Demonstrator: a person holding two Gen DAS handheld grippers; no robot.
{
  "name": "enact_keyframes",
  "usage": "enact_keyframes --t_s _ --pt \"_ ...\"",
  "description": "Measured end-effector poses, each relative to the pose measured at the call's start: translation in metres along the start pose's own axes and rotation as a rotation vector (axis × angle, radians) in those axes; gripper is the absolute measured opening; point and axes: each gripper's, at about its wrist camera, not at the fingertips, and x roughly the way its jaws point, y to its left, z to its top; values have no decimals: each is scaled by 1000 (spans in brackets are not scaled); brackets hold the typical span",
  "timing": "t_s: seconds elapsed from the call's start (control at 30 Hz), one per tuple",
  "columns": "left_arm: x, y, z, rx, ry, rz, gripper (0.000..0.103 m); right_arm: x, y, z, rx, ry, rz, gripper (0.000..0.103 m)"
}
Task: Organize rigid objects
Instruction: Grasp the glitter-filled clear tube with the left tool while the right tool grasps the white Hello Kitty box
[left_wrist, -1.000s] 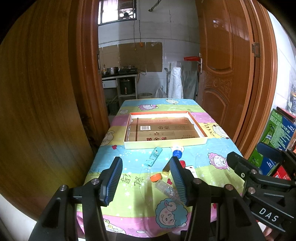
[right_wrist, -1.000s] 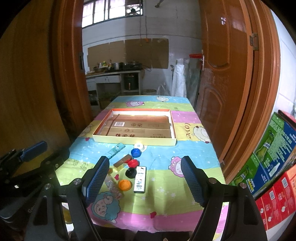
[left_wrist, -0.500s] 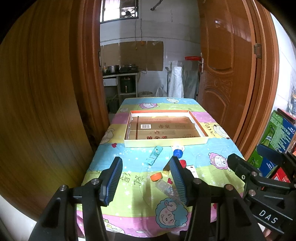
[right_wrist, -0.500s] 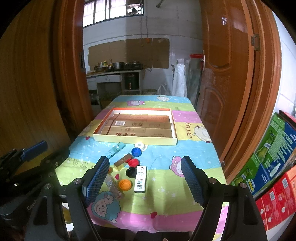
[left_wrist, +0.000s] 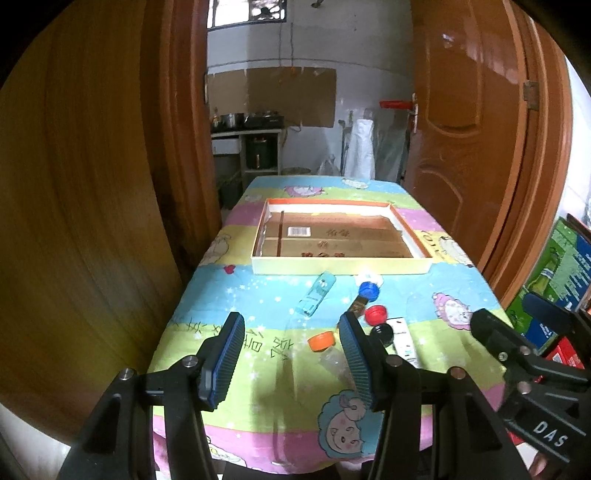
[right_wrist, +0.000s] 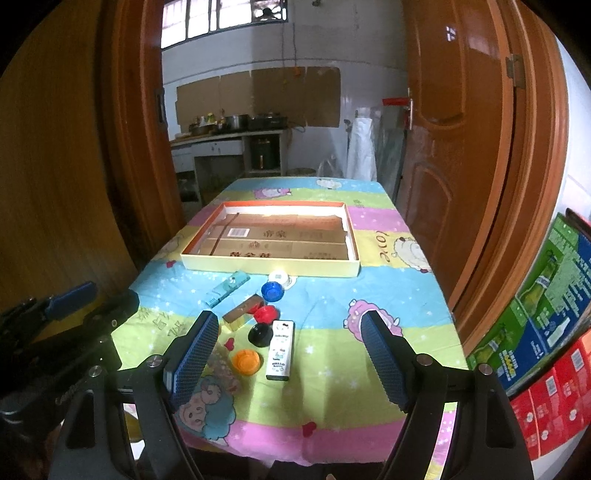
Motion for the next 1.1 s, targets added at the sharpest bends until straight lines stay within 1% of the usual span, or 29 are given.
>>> enact_keyframes --t_s 0.17,0.33,0.53,0.6,0.7,0.73,0.83,0.97,1.1 --pt "25 6 -12 -25 40 -2 54 23 -7 -12 11 34 1 81" --pt "42 7 -22 -37 57 -10 54 46 -11 -23 18 57 5 81" --pt "55 -1 -32 -58 75 -28 54 61 -16 -33 -5 37 -7 81" --pt "55 -8 -36 -61 78 -49 54 63 -18 -35 -6 33 1 81" --pt "55 -23 -40 -52 80 -59 54 66 -22 -37 2 20 13 81" --pt "57 -28 -40 -49 88 -64 51 65 -23 -37 4 15 12 81" --pt "67 -37 -38 -62 104 -44 51 65 -31 -38 17 2 7 81" --pt "86 -41 -37 -98 150 -21 51 67 -45 -39 51 -2 20 81" --pt "101 -45 -40 -109 195 -8 51 68 -55 -40 73 -1 24 81"
